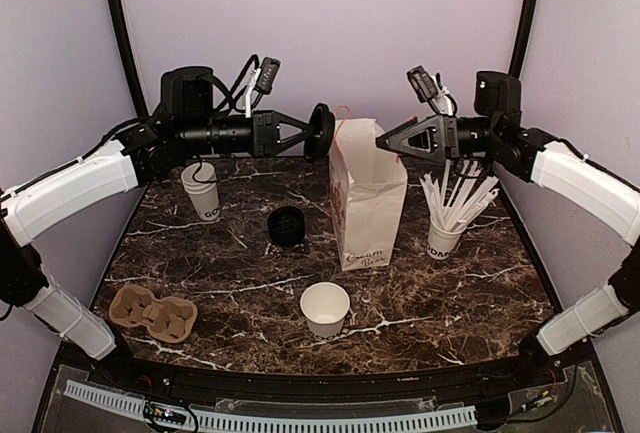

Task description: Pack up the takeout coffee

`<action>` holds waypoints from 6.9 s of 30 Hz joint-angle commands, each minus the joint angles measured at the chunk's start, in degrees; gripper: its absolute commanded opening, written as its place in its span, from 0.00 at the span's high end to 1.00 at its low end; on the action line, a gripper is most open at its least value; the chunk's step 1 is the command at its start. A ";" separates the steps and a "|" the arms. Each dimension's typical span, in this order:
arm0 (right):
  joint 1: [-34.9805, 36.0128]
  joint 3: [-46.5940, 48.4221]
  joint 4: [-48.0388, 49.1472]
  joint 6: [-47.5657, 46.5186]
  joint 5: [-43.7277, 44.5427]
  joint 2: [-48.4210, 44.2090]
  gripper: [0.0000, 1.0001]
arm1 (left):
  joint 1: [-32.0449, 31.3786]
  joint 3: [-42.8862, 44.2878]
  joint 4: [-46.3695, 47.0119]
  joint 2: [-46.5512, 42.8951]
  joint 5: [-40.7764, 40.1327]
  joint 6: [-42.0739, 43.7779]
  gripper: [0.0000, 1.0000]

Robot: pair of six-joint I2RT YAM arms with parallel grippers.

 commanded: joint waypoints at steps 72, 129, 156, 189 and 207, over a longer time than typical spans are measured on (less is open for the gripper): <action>13.62 6.27 44.51 44.62 0.18 17.07 0.07 | -2.14 -8.48 13.38 -4.81 -0.89 4.21 0.90; 13.40 16.54 -32.50 -37.67 22.35 5.87 0.24 | -2.04 -16.20 -34.01 -6.87 -32.63 -4.11 0.53; -16.65 -30.18 -33.01 -52.45 23.02 -26.99 0.09 | -6.40 -8.11 -38.38 17.41 -28.37 -4.20 0.25; -22.50 -13.19 -37.61 -44.18 27.06 -28.66 0.13 | -9.24 0.89 -42.72 28.54 -34.07 9.85 0.14; -26.45 -16.52 -32.12 -40.11 29.68 -29.19 0.13 | -9.16 3.94 -45.47 29.72 -33.42 11.41 0.34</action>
